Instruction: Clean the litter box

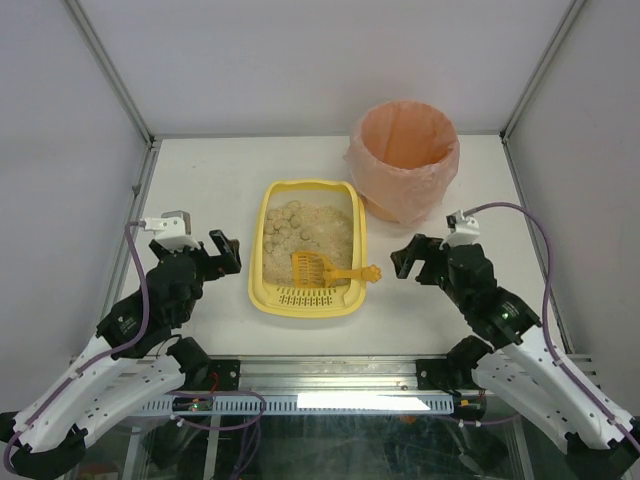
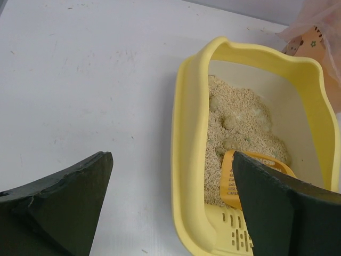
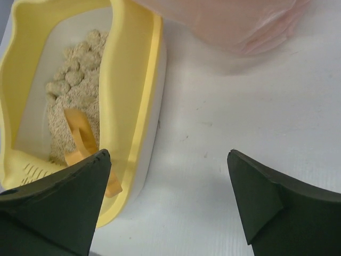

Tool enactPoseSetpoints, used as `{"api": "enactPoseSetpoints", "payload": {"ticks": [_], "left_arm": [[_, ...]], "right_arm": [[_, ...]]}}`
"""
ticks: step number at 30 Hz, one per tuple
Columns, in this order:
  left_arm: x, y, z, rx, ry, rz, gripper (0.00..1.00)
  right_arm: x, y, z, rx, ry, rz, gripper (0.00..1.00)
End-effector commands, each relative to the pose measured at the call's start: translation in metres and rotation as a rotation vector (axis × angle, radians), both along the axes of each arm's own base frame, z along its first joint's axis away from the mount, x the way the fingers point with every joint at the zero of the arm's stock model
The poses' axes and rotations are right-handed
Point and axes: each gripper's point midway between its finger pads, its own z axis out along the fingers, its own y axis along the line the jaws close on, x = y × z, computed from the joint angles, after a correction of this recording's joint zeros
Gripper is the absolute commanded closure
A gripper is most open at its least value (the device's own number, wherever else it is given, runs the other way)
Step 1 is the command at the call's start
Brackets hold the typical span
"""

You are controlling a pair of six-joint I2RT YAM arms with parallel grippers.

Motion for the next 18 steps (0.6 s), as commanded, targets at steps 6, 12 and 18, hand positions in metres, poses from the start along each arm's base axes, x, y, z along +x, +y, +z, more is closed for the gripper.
{"api": "enactPoseSetpoints", "payload": {"ticks": [6,12,18], "left_arm": [[0.002,-0.014,0.005,0.006,-0.005,-0.071,0.01],[0.002,-0.016,0.003,0.011,0.001,-0.082,0.01],[0.002,-0.019,0.002,0.015,0.007,-0.092,0.01]], "right_arm": [[-0.013,0.084,0.005,0.297,0.072,0.322,0.13],[-0.017,0.103,-0.002,0.363,0.087,0.399,0.20],[-0.022,0.105,-0.010,0.340,0.101,0.435,0.36]]}}
